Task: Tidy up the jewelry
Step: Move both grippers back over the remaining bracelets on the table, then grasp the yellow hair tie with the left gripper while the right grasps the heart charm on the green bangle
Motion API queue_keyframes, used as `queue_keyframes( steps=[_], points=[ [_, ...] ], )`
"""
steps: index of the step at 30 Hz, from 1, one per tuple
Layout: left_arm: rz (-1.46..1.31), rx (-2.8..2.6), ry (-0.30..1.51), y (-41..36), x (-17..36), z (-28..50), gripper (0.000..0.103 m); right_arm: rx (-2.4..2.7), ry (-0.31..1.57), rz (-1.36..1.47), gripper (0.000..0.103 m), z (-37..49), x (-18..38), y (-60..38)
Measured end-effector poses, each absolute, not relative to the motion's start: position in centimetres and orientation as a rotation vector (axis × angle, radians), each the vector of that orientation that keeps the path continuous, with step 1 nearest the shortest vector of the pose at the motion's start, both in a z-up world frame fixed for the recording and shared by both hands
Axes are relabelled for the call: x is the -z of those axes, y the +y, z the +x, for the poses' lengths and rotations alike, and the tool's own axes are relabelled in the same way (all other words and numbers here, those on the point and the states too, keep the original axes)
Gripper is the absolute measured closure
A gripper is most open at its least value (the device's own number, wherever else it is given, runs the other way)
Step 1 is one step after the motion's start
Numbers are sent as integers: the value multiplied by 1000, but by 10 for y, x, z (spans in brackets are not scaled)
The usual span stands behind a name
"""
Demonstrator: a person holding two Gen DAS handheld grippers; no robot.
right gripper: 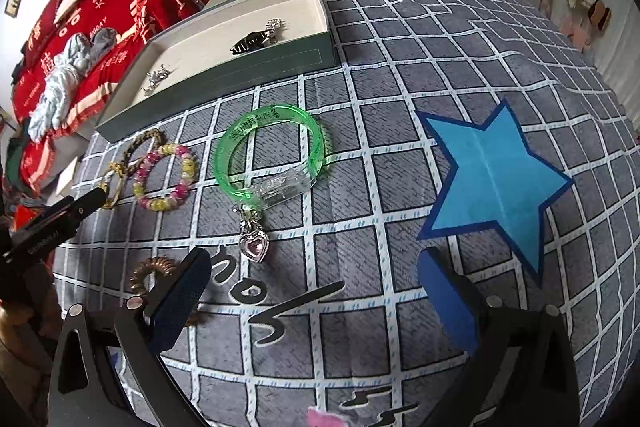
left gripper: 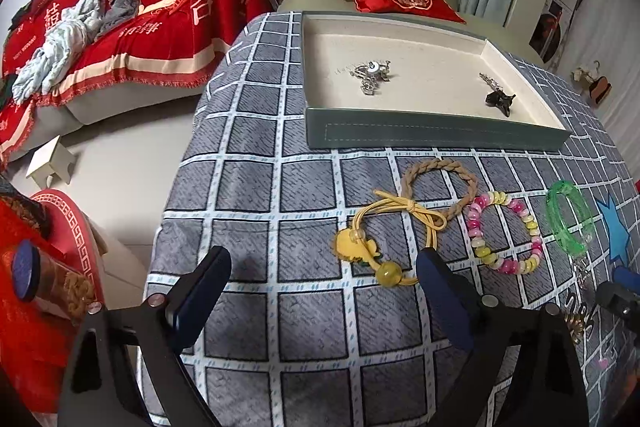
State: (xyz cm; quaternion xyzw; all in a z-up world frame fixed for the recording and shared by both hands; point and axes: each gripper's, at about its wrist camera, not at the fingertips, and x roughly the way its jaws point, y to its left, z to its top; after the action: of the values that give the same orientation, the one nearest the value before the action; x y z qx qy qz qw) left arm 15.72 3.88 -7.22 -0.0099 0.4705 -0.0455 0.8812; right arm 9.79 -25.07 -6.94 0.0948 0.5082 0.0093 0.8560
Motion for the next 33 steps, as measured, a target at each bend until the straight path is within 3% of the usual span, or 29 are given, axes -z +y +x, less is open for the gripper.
queue_keyframes(
  steps=[8,15,18,21,22,33],
  points=[
    [-18,115,997,26,78,159,0,-31,1048,81,16,103,70,-221],
    [-17,120,986,21,77,157,16,-13,1029,-11,38,104,69,-200],
    [-12,148,973,16,74,153,36,-18,1022,-12,53,104,67,-196],
    [0,181,961,12,72,149,68,-27,1022,-10,84,104,66,-195],
    [5,186,961,11,72,148,74,-28,1023,-6,84,103,65,-195],
    [-45,241,932,21,59,133,74,-96,996,100,84,92,55,-211]
  ],
)
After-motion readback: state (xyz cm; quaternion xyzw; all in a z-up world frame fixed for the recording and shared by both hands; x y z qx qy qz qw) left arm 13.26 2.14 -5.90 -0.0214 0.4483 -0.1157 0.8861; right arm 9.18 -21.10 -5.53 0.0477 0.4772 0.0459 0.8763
